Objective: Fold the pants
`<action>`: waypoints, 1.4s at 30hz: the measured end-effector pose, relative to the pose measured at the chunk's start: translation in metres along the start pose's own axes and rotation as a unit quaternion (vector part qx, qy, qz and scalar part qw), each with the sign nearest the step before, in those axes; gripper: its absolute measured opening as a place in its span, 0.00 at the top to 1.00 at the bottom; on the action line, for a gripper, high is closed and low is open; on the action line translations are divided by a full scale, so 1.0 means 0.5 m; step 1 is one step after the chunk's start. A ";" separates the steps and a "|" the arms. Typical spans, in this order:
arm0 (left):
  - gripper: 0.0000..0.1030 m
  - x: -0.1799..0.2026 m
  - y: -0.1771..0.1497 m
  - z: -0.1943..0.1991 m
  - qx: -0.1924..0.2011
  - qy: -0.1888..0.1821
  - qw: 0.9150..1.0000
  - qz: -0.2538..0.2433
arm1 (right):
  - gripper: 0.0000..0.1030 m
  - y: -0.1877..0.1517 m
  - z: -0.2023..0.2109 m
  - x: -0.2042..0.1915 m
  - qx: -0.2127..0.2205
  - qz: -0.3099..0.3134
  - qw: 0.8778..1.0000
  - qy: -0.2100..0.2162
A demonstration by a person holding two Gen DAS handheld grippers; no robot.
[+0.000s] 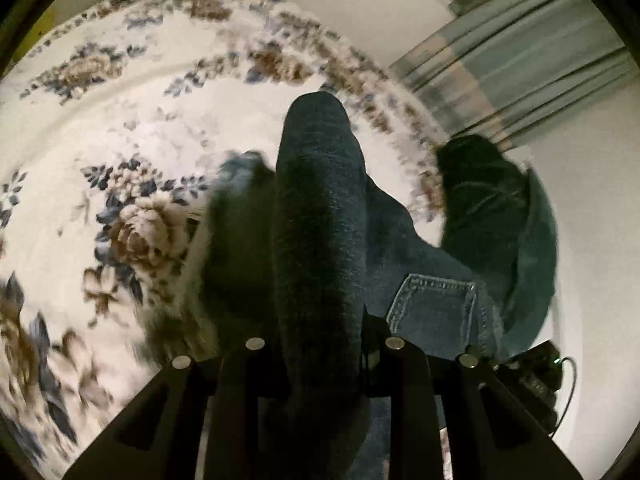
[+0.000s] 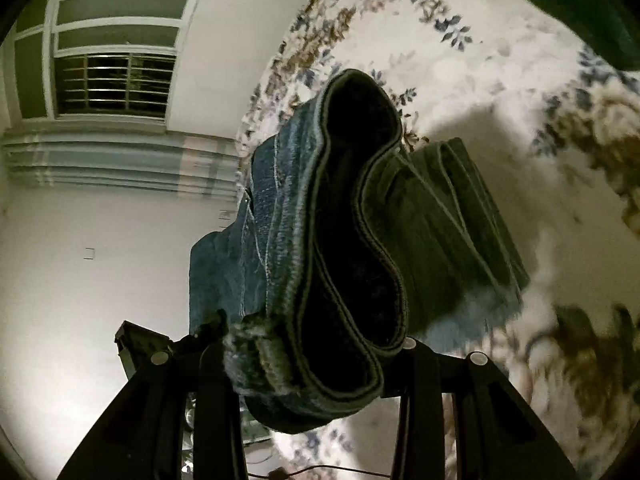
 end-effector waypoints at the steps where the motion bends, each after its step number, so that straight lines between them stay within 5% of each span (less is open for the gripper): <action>1: 0.79 -0.016 0.002 -0.012 -0.010 0.006 1.000 0.005 | 0.62 0.005 -0.025 0.009 -0.002 0.006 1.000 -0.014; 4: 0.73 -0.066 -0.008 -0.042 -0.031 0.019 0.999 0.001 | 0.60 0.011 -0.067 0.028 -0.001 0.035 0.998 -0.054; 6: 0.59 -0.079 -0.017 -0.043 -0.035 0.026 0.999 -0.001 | 0.55 0.013 -0.074 0.035 -0.008 0.038 0.997 -0.072; 9: 0.58 -0.074 -0.022 -0.033 -0.040 0.036 0.999 -0.001 | 0.49 0.013 -0.060 0.039 -0.013 0.047 0.993 -0.108; 13: 0.57 -0.038 -0.021 -0.007 -0.036 0.103 0.994 -0.024 | 0.40 0.007 -0.015 0.022 0.001 0.070 0.983 -0.172; 15: 0.46 -0.015 -0.023 0.008 -0.030 0.146 0.988 -0.041 | 0.21 -0.002 0.013 0.008 0.018 0.083 0.976 -0.200; 22: 0.14 0.076 -0.053 0.073 0.008 0.224 0.967 -0.118 | 0.00 -0.053 0.122 -0.080 0.096 0.187 0.919 -0.335; 26: 0.12 0.135 -0.091 0.120 0.027 0.251 0.957 -0.143 | 0.00 -0.105 0.196 -0.125 0.137 0.228 0.884 -0.385; 33: 0.12 0.260 -0.180 0.233 0.063 0.257 0.950 -0.166 | 0.00 -0.212 0.367 -0.203 0.191 0.256 0.866 -0.386; 42: 0.12 0.447 -0.343 0.414 0.114 0.257 0.939 -0.199 | 0.00 -0.390 0.643 -0.273 0.242 0.276 0.864 -0.344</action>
Point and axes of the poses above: each gripper's, at about its wrist camera, not at the fingertips, and z roughly against the way its jaws point, x to its right, y to its top, the point moved 5 cm from there along -z, roughly the way its jaws point, and after that the axes turned 12 degrees about -y, right-handed, at the moved point
